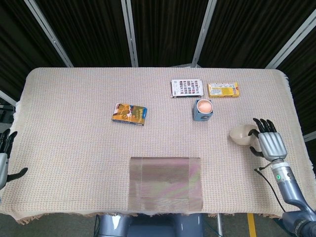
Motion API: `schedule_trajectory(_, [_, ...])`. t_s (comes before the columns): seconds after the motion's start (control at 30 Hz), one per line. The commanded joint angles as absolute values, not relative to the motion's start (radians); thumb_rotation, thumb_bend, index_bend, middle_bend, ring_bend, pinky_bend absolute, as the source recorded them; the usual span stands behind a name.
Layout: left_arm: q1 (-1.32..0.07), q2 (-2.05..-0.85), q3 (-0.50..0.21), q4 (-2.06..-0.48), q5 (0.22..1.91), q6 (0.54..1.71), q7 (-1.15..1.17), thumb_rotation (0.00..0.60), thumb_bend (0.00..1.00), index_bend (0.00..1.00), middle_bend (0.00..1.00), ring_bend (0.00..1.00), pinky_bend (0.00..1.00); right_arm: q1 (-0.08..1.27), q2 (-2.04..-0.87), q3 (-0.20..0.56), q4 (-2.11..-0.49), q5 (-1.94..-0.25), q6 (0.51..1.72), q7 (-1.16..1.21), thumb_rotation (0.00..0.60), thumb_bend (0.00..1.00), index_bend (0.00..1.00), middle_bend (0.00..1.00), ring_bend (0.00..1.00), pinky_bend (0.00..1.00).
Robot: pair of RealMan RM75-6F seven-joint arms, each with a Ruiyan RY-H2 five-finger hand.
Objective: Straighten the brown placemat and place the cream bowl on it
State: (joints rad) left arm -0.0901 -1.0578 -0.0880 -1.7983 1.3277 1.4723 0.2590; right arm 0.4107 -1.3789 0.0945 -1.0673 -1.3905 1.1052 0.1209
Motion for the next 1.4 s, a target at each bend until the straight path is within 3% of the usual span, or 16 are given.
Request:
schedule_trajectory(0.03, [-0.088, -1.055, -0.087, -1.798, 1.328, 1.475, 0.256, 0.6, 0.01, 0.0, 0.0, 0.0, 0.0, 0.387, -1.306, 0.092, -1.198, -1.411, 1.157, 0.128, 0.6, 0.0, 0.0, 0.0, 0.0, 0.0])
schedule_trajectory(0.3, [-0.083, -1.049, -0.067, -1.813, 1.38, 1.485, 0.244, 0.6, 0.01, 0.0, 0.0, 0.0, 0.0, 0.317, -1.153, 0.093, -1.452, -1.465, 1.323, 0.034, 0.6, 0.0, 0.0, 0.0, 0.0, 0.0])
schedule_trajectory(0.53, [-0.108, -1.063, 0.001, -1.831, 1.559, 1.452, 0.232, 0.6, 0.01, 0.0, 0.0, 0.0, 0.0, 0.257, -1.081, 0.088, -1.598, -1.471, 1.407, -0.004, 0.6, 0.0, 0.0, 0.0, 0.0, 0.0])
schedule_trajectory(0.63, [-0.142, -1.087, 0.042, -1.814, 1.66, 1.4, 0.221, 0.6, 0.03, 0.05, 0.0, 0.0, 0.0, 0.231, -1.064, 0.087, -1.649, -1.468, 1.445, -0.035, 0.6, 0.0, 0.0, 0.0, 0.0, 0.0])
schedule_trajectory(0.8, [-0.226, -1.16, 0.113, -1.747, 1.859, 1.318, 0.076, 0.6, 0.09, 0.23, 0.0, 0.0, 0.0, 0.187, -1.054, 0.079, -1.72, -1.471, 1.507, -0.12, 0.6, 0.0, 0.0, 0.0, 0.0, 0.0])
schedule_trajectory(0.93, [-0.278, -1.241, 0.147, -1.681, 1.967, 1.27, 0.05, 0.6, 0.09, 0.27, 0.0, 0.0, 0.0, 0.167, -1.066, 0.076, -1.738, -1.477, 1.534, -0.15, 0.6, 0.0, 0.0, 0.0, 0.0, 0.0])
schedule_trajectory(1.13, [-0.341, -1.372, 0.154, -1.618, 2.041, 1.204, 0.075, 0.6, 0.17, 0.38, 0.0, 0.0, 0.0, 0.161, -1.068, 0.077, -1.734, -1.475, 1.526, -0.147, 0.6, 0.0, 0.0, 0.0, 0.0, 0.0])
schedule_trajectory(1.4, [-0.417, -1.541, 0.176, -1.446, 2.122, 1.18, 0.028, 0.6, 0.26, 0.4, 0.0, 0.0, 0.0, 0.159, -1.055, 0.092, -1.73, -1.459, 1.514, -0.126, 0.6, 0.0, 0.0, 0.0, 0.0, 0.0])
